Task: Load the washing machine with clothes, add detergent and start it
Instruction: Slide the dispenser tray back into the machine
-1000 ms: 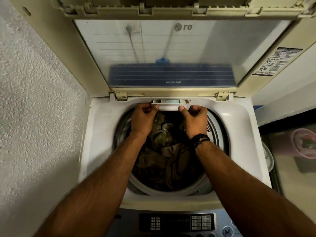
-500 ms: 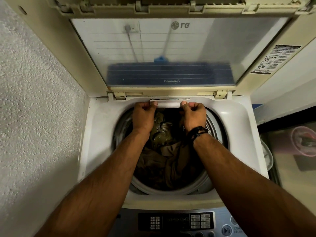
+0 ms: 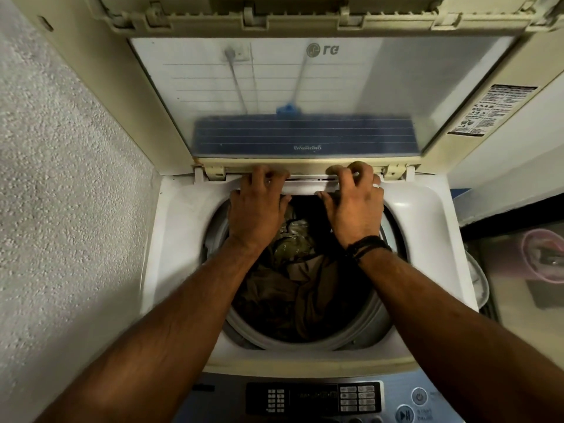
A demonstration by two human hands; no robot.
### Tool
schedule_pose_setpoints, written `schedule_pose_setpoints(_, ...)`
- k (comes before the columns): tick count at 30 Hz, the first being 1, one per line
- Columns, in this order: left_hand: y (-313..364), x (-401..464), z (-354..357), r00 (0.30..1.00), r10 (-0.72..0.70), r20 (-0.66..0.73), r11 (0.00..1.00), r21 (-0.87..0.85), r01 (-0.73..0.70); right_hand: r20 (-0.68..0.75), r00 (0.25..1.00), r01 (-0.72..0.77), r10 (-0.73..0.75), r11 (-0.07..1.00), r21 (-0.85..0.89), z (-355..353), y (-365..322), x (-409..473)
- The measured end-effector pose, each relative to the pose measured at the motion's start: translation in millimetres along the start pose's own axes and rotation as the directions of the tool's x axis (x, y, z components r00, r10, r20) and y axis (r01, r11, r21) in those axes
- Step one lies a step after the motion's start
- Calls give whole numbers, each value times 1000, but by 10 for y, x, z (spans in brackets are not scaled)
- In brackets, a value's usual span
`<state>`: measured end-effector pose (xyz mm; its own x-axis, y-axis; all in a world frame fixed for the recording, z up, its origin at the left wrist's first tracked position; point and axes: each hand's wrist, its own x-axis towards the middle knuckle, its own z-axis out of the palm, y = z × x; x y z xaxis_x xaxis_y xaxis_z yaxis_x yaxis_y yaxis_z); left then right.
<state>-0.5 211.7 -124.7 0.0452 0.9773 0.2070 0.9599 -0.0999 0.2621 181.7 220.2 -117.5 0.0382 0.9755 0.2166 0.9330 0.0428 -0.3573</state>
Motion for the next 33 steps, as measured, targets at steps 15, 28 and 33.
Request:
schedule_pose_setpoints(15,83,166,34,995,-76,-61,996,39,78,-65,994,-89,85,994,-56,195,-61,76)
schedule_pose_setpoints(28,146,117,2,995,-94,-39,996,-10,94,-22,996,-81,82,995,53,169,-91,-22)
schedule_pose_setpoints(33,79,-340,70,991,-49,126,998,38,45,157,988,-6,-1,999,44,171,-81,-404)
